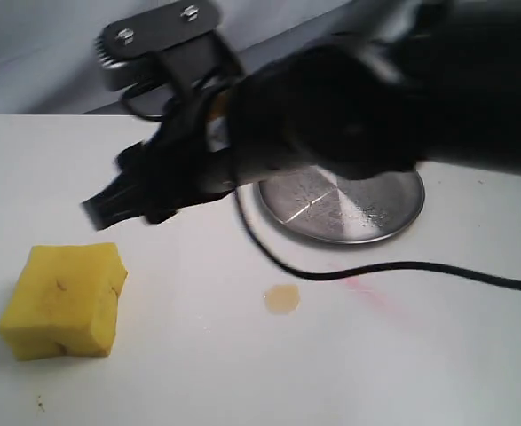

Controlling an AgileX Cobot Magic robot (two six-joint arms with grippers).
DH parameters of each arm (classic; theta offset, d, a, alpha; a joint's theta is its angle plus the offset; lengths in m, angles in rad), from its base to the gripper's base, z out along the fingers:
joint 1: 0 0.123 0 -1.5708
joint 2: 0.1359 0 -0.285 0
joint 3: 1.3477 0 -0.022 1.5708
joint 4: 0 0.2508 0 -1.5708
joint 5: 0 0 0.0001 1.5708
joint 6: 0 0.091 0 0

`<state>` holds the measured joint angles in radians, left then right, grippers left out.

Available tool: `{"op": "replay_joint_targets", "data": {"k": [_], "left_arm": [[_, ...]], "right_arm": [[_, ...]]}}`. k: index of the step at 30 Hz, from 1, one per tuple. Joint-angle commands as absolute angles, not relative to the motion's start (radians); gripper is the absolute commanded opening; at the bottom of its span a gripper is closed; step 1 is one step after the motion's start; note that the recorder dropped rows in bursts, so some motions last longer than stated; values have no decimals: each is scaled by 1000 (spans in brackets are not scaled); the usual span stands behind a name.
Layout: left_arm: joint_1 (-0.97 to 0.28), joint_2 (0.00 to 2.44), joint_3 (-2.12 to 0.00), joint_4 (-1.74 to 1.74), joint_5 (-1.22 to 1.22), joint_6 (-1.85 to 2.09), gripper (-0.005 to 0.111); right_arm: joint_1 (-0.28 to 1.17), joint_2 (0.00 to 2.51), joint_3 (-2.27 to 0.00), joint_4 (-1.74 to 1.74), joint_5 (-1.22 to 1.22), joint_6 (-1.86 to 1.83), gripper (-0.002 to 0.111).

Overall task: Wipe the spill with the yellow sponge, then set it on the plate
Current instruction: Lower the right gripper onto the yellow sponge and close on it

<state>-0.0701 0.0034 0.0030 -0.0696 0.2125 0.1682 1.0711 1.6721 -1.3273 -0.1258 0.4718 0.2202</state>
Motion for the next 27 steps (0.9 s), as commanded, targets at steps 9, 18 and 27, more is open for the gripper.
{"op": "replay_joint_targets", "data": {"k": [9,18,27], "left_arm": [[-69,0,0,-69,205,160,0],[-69,0,0,-69,205,160,0],[-69,0,0,-69,205,160,0]], "right_arm": [[1115,2202,-1768,90,620,244,88],[1115,2396,-1942,154,662,264,83],[1113,2450,-1989,120,727,322,22]]}}
